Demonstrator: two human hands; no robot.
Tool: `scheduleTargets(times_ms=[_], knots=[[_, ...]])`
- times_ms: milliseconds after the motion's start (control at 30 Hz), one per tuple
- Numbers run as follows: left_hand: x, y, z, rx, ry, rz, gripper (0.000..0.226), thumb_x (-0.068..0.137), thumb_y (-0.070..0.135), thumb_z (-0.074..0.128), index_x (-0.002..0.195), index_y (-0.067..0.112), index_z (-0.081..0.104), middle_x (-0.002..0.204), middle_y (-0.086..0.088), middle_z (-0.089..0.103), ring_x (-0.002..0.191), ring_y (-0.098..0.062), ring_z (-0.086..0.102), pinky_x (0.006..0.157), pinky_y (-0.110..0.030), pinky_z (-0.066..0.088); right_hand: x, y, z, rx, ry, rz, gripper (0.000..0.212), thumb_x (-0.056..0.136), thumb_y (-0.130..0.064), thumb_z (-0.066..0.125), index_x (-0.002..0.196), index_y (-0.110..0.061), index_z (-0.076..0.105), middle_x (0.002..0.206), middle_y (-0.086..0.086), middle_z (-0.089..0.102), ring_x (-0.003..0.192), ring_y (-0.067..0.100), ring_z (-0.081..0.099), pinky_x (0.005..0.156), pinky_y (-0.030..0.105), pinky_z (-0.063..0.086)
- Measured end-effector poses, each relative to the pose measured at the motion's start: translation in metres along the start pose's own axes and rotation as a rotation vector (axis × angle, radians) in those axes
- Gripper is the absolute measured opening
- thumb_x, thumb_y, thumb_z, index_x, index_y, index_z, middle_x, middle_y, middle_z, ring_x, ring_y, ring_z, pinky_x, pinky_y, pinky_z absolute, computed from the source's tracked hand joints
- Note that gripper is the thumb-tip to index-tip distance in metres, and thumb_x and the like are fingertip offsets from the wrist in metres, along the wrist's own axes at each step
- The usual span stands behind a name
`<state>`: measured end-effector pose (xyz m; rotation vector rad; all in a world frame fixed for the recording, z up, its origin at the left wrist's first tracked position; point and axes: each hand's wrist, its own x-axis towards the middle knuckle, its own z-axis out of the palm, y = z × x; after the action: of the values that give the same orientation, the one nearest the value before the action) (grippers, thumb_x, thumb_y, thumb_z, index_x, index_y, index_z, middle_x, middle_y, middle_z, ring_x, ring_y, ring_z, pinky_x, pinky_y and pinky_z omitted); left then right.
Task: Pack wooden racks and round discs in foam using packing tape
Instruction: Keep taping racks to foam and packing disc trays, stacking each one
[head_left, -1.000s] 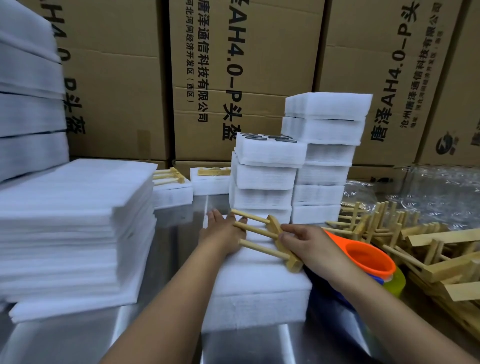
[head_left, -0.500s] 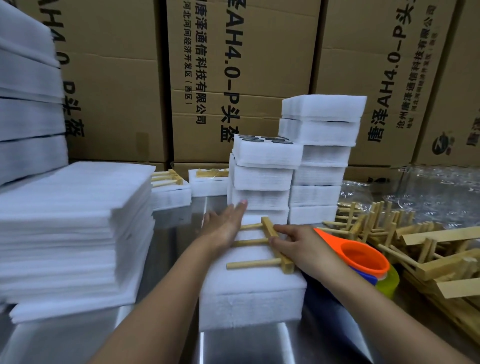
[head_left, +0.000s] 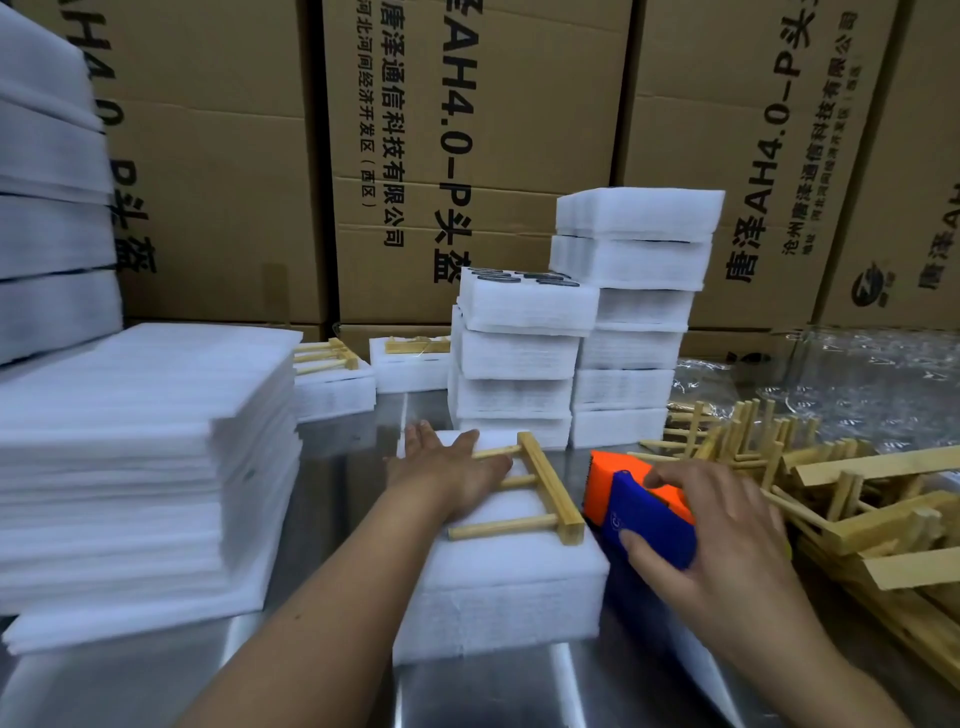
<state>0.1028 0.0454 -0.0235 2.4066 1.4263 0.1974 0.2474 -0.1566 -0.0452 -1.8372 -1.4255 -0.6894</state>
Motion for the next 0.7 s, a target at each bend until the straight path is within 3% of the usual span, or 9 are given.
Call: scheduleTargets(times_ms=[67,100,167,200,333,400,467,567,700], knots=[[0.0,0.0,0.0,-0.011,-0.003,-0.001,0.074,0.083,0.074,0.025,0.148,0.043,0.009,0.158,-0.008,-0.015,0.144,-0.023,-0.017,0.115,-0.05,0.001,-0.003,0.013,-0.009,-0.181,-0.195,0.084,0.06,0.076,-0.052,0.067,0.125,-0.037,0.036,0.117,-0.008,0.054,0.114,0.019,0.048,0.104,0.049,0.026],[0.0,0.0,0.001,-0.014,-0.003,-0.001,0.076,0.082,0.076,0.024,0.148,0.043,0.009,0.158,-0.008,-0.015,0.144,-0.023,-0.018,0.115,-0.051,-0.001,-0.004,0.021,-0.011,-0.256,-0.329,0.129,0.071,0.079,-0.058,0.062,0.134,-0.042,0.02,0.127,-0.01,0.051,0.125,0.017,0.043,0.113,0.049,0.013],[0.002,-0.001,0.001,-0.014,-0.01,0.007,0.082,0.077,0.082,0.02,0.148,0.042,0.009,0.158,-0.009,-0.015,0.144,-0.024,-0.019,0.113,-0.054,-0.007,-0.005,0.037,-0.013,-0.298,-0.465,0.13,0.083,0.085,-0.062,0.051,0.134,-0.056,-0.015,0.138,-0.016,0.044,0.134,0.009,0.035,0.116,0.042,-0.004],[0.004,-0.002,-0.001,-0.03,-0.031,0.01,0.087,0.074,0.086,0.017,0.148,0.042,0.009,0.158,-0.009,-0.015,0.143,-0.024,-0.02,0.112,-0.056,-0.01,-0.006,0.042,-0.014,-0.275,-0.489,0.088,0.084,0.088,-0.058,0.049,0.132,-0.061,-0.022,0.138,-0.017,0.045,0.134,0.007,0.035,0.116,0.036,-0.007],[0.01,-0.004,-0.018,-0.234,-0.139,0.055,0.099,0.061,0.093,0.009,0.148,0.045,0.008,0.159,-0.003,-0.009,0.144,-0.024,-0.019,0.112,-0.057,-0.01,0.001,0.042,-0.022,-0.019,-0.408,-0.027,0.056,0.09,-0.027,0.061,0.12,-0.062,0.029,0.118,-0.012,0.057,0.122,0.006,0.044,0.11,0.014,-0.011],[0.011,-0.004,-0.024,-0.327,-0.051,0.108,0.093,0.068,0.089,0.016,0.148,0.042,0.009,0.159,0.001,-0.004,0.145,-0.022,-0.015,0.114,-0.054,-0.006,0.009,0.04,-0.032,0.124,-0.341,-0.006,0.048,0.085,-0.016,0.068,0.105,-0.056,0.051,0.112,-0.019,0.061,0.114,0.003,0.052,0.112,0.014,0.007],[0.005,-0.002,-0.028,-0.433,0.112,0.211,0.077,0.082,0.074,0.034,0.148,0.038,0.017,0.159,0.003,0.005,0.146,-0.018,-0.003,0.116,-0.046,0.006,0.022,0.036,-0.049,0.29,-0.266,0.016,0.041,0.081,-0.013,0.072,0.092,-0.052,0.064,0.104,-0.023,0.065,0.103,-0.003,0.058,0.095,0.005,0.032],[-0.012,0.003,-0.035,-0.743,0.135,0.366,0.057,0.081,0.062,0.054,0.134,0.043,0.044,0.145,0.012,0.04,0.131,-0.013,0.039,0.098,-0.031,0.037,0.043,0.025,-0.074,0.455,-0.203,-0.012,0.027,0.074,-0.029,0.065,0.09,-0.05,0.069,0.1,-0.027,0.066,0.098,-0.01,0.057,0.075,0.004,0.043],[-0.027,0.012,-0.045,-1.304,-0.083,0.358,0.03,0.087,0.049,0.056,0.107,0.029,0.062,0.124,0.005,0.061,0.111,-0.008,0.058,0.089,-0.028,0.049,0.065,0.01,-0.092,0.66,-0.182,-0.087,0.025,0.072,-0.028,0.064,0.091,-0.042,0.072,0.101,-0.018,0.069,0.094,-0.002,0.062,0.071,0.01,0.05]])
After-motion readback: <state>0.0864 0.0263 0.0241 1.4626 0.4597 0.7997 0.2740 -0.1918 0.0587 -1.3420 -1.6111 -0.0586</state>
